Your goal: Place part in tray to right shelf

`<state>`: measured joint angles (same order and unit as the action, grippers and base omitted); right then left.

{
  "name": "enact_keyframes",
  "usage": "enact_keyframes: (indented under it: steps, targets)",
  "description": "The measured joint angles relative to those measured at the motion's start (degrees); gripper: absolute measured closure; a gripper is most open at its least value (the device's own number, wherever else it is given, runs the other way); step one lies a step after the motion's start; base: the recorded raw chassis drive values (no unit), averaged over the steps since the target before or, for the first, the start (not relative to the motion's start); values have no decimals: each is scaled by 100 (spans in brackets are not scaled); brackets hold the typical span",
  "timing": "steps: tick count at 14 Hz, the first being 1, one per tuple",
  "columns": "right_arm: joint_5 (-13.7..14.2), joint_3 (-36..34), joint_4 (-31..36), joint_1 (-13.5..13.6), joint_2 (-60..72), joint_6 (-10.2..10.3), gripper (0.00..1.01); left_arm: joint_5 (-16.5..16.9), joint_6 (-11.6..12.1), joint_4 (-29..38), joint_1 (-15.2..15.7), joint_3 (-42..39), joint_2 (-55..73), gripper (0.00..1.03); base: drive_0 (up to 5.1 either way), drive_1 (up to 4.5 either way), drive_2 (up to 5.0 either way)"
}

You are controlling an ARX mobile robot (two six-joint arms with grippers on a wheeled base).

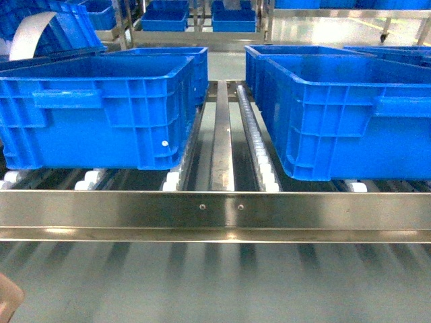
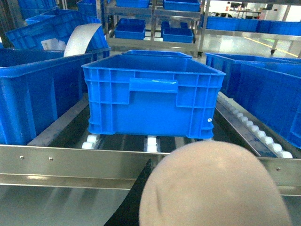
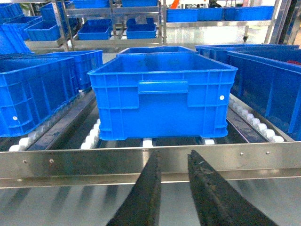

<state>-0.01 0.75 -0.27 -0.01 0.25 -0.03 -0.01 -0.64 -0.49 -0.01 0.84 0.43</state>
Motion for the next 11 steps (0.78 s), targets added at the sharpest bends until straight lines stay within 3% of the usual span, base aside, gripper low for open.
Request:
enact_keyframes:
  steps: [6, 7, 11]
  targets:
    - [0, 0, 0, 0, 0, 2, 10, 0, 0, 0, 0, 0, 0, 90, 0, 0, 0]
    - [0, 0, 0, 0, 0, 2, 3, 0, 0, 0, 0, 0, 0, 90, 0, 0, 0]
    - [0, 0, 0, 0, 0, 4, 3, 0, 0, 0, 0, 0, 0, 90, 0, 0, 0]
